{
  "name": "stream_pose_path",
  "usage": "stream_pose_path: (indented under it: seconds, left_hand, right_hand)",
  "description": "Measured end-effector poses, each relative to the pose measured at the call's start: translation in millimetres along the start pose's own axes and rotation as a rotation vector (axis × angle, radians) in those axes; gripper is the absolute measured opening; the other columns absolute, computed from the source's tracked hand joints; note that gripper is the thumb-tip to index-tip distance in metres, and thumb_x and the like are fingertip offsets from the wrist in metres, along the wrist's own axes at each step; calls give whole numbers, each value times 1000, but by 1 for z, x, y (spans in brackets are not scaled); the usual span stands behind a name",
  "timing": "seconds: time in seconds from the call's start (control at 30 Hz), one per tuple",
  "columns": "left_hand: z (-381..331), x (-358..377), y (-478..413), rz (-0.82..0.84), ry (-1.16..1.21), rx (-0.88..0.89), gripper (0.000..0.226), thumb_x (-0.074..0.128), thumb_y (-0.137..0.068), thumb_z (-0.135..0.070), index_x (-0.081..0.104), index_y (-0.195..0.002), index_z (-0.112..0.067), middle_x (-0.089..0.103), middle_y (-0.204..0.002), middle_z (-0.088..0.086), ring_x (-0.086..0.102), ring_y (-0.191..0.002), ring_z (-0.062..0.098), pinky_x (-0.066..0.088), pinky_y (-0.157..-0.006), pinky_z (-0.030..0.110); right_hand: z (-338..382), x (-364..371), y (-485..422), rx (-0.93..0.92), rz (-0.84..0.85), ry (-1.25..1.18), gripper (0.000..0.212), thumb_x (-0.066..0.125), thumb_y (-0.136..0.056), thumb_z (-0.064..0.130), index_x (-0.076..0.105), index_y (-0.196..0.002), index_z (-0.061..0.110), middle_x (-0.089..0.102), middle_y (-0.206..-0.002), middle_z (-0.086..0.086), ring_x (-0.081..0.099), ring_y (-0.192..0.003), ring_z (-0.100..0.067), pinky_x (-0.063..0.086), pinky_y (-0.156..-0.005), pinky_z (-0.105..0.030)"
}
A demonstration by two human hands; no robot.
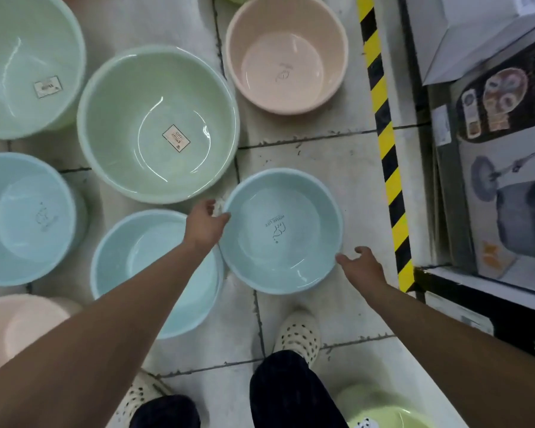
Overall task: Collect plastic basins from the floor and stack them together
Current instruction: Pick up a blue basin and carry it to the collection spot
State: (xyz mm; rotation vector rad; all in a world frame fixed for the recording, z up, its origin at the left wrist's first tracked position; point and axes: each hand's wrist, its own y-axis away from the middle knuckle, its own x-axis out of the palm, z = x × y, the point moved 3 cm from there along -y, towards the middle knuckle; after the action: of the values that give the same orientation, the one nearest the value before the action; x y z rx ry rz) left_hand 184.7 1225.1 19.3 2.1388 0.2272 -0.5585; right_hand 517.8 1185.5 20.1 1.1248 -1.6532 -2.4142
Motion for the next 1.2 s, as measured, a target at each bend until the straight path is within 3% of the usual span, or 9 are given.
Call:
stream_pose_path:
  seconds: [0.1, 0.27, 0.37, 0.43, 0.53, 0.83, 1.03, 1.13, 1.2]
  left_hand:
    - [9, 28, -33, 78, -60, 57, 46, 68, -87, -17, 55, -130, -5, 61, -119, 6, 60, -113, 24, 47, -94, 33]
    - [35, 50, -64, 94, -84, 17, 45, 71, -79, -20, 57, -121, -11, 67, -113, 12, 64, -103, 32, 53, -92, 44]
    - [34, 48, -59, 84, -30, 58, 36, 66, -81, -10, 53, -114, -15, 65, -108, 9, 64, -96, 29, 54, -84, 39]
    - [27, 42, -49, 91, 62, 106, 35, 60, -82, -3, 49, -110, -20, 63, -104, 5, 64, -91, 25, 54, -74, 34]
    - [14, 28, -26, 118, 272, 129, 54, 51, -76, 5, 50, -121, -25, 63, -108, 1, 64, -98, 22, 57, -78, 39]
    - [21, -90, 54, -45, 394, 151, 67, 45, -79, 11, 47, -132, -30, 59, -110, -14, 59, -100, 4, 52, -84, 31]
    - [102, -175, 87, -297, 388, 38, 62, 49, -81, 11, 48, -132, -24, 61, -113, -3, 58, -100, 17, 47, -74, 17]
    - [147, -203, 91, -332, 386, 12, 62, 54, -81, 10, 48, -136, -19, 62, -118, 2, 58, -102, 20, 51, -83, 30]
    - [175, -212, 89, -330, 380, -29, 62, 58, -81, 9, 50, -135, -19, 62, -117, 3, 59, -102, 23, 49, -82, 32]
  right_hand:
    - [-15, 29, -30, 88, 49, -60, 73, 65, -83, 49, 39, -142, 14, 53, -135, -15, 55, -118, -34, 50, -97, -45]
    - [-22, 62, -52, 160, 105, -423, 41, 70, -87, 26, 50, -120, 11, 59, -118, -12, 64, -102, -31, 59, -75, -42]
    - [-19, 55, -52, 79, -2, -400, 43, 72, -83, 21, 51, -120, 12, 60, -114, -12, 64, -99, -32, 60, -72, -44]
    - [-15, 41, -44, -14, -74, -361, 40, 69, -83, 16, 52, -119, 12, 62, -109, -14, 64, -92, -32, 58, -59, -39]
    - [-3, 19, -20, -148, -92, -396, 36, 64, -85, 8, 49, -117, 17, 63, -102, -13, 62, -78, -29, 46, -44, -29]
    - [64, 26, 84, -308, -47, -296, 32, 61, -86, 5, 44, -110, 15, 58, -94, -9, 59, -72, -29, 44, -42, -29]
    - [111, 90, 146, -440, 76, -123, 30, 57, -91, 7, 44, -114, 21, 53, -88, 11, 54, -77, -7, 45, -56, -24]
    - [124, 128, 162, -494, 149, -9, 32, 56, -92, 9, 43, -117, 23, 52, -86, 13, 51, -75, -1, 40, -54, -18]
    - [127, 151, 165, -497, 170, 42, 35, 56, -91, 10, 43, -122, 20, 54, -90, 6, 54, -76, -10, 42, -57, -21]
